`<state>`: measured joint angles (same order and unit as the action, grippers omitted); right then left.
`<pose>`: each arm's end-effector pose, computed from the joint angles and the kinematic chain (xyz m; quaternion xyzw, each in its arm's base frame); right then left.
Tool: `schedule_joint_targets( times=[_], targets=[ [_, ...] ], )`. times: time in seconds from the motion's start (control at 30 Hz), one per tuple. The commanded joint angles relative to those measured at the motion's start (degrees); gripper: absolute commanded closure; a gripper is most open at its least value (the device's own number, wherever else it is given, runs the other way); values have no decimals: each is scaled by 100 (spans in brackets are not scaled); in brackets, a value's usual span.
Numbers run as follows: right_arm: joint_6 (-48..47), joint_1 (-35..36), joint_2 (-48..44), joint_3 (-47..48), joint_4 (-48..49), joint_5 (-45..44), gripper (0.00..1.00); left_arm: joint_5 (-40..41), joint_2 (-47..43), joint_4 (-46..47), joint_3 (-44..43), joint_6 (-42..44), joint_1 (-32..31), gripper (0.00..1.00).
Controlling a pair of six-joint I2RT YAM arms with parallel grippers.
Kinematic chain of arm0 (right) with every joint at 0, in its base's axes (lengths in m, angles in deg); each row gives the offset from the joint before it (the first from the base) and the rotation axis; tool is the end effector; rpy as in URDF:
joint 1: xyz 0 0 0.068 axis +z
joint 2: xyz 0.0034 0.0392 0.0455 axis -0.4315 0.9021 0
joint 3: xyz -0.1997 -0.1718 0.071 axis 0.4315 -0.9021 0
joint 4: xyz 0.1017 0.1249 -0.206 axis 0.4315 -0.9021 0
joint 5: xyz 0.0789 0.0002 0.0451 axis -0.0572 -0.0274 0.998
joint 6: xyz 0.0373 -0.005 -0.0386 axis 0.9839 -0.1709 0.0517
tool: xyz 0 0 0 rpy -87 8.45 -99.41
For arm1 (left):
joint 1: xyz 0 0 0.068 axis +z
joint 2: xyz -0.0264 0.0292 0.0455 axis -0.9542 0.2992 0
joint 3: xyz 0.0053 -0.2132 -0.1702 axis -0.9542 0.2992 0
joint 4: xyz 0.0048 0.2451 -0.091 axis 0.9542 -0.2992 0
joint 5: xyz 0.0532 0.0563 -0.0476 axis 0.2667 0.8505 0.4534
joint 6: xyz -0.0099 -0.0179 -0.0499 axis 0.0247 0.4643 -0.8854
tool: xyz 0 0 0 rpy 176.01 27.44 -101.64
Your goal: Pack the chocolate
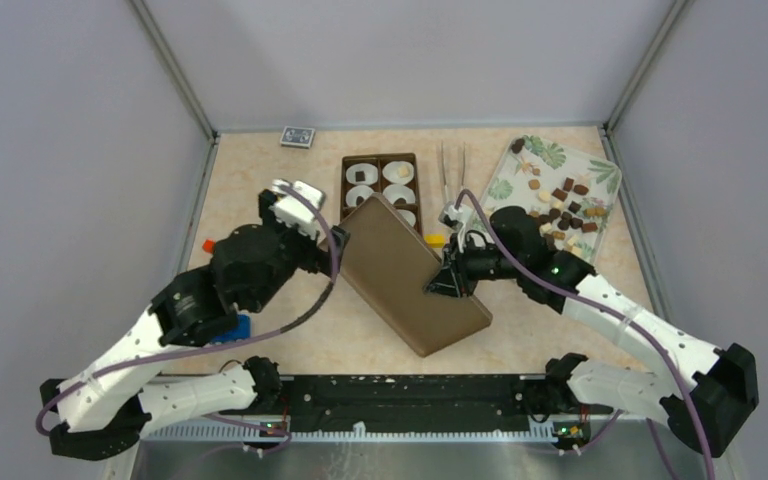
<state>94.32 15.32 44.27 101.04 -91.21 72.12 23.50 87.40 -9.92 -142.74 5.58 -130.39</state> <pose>0.1582 0.1650 0.2983 -0.3653 0.7561 0.4507 0.3029 0.0946 -0.1169 0.4175 0.2451 0.7555 -0.0897 0.6009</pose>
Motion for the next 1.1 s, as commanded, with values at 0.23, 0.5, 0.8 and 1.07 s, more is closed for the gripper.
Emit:
schedule_joint_targets(
  times=[0.23, 0.5, 0.8, 1.07],
  targets=[
    [527, 256, -724, 23, 1782, -3075, 100, -986, 209, -312, -1490, -2442, -14, 1],
    [-204, 1287, -482, 270, 2144, -5256, 100, -2088, 1206, 348, -1792, -3748, -7, 1],
    [-918, 2070, -316, 105, 2709, -6747, 100, -1455, 1608, 52, -2594, -4577, -12, 1],
    [-1932, 2772, -282, -325, 3593, -7557, 100, -760, 1852, -197, -3029, -4799, 22, 1]
  ],
)
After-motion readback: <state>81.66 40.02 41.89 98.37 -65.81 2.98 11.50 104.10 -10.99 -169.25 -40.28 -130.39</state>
